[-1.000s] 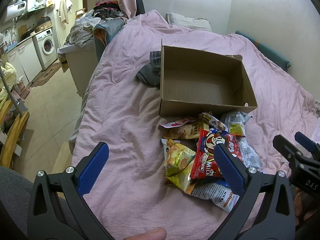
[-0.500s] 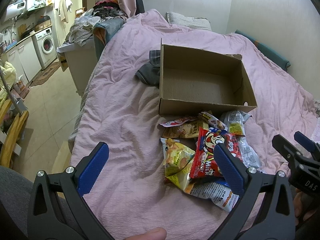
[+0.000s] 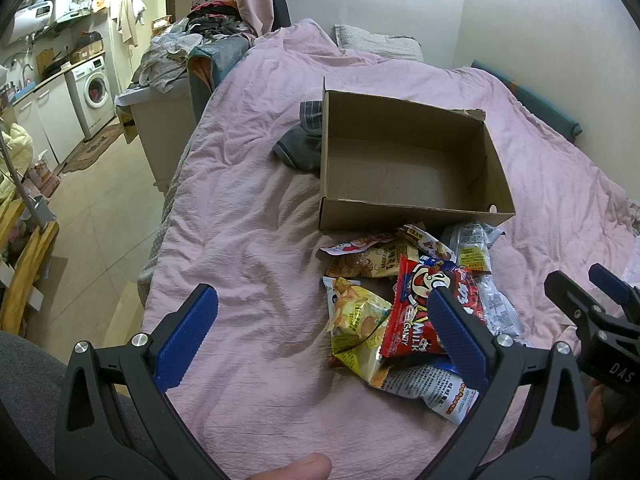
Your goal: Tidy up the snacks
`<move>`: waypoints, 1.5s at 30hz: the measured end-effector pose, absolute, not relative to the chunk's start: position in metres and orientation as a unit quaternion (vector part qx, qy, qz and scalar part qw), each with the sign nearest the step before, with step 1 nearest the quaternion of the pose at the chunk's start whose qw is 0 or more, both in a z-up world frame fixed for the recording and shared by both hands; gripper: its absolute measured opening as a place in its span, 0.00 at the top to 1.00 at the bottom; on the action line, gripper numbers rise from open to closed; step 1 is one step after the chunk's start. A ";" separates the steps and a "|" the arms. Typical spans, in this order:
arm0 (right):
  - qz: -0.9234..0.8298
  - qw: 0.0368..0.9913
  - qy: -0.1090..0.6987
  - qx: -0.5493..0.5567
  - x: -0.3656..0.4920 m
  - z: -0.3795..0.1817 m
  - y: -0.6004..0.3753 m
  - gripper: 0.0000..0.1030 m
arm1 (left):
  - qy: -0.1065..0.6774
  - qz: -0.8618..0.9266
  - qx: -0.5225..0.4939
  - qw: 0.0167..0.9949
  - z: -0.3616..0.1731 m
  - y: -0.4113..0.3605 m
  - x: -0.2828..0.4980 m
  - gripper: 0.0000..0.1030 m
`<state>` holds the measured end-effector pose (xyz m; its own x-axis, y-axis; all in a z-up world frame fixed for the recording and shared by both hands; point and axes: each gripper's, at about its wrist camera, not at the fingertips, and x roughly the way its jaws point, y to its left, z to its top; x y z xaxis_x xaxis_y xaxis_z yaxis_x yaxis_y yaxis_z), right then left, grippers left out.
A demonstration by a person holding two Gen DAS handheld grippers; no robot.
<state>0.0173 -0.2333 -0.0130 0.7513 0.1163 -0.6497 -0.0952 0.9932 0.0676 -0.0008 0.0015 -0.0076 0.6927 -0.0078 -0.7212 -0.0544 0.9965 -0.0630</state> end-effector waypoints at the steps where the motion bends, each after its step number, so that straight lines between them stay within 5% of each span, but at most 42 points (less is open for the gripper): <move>1: 0.057 0.936 0.348 0.015 0.017 -0.013 -0.233 0.00 | 0.392 0.013 -0.040 0.919 -0.007 0.002 -0.001 0.00; 33: 0.056 0.934 0.352 0.017 0.019 -0.014 -0.234 0.00 | 0.400 0.015 -0.041 0.916 -0.007 0.003 0.000 0.00; 45: 0.184 0.792 0.540 0.219 0.075 -0.038 -0.249 0.00 | 0.456 0.026 -0.050 0.888 -0.019 0.018 0.013 0.00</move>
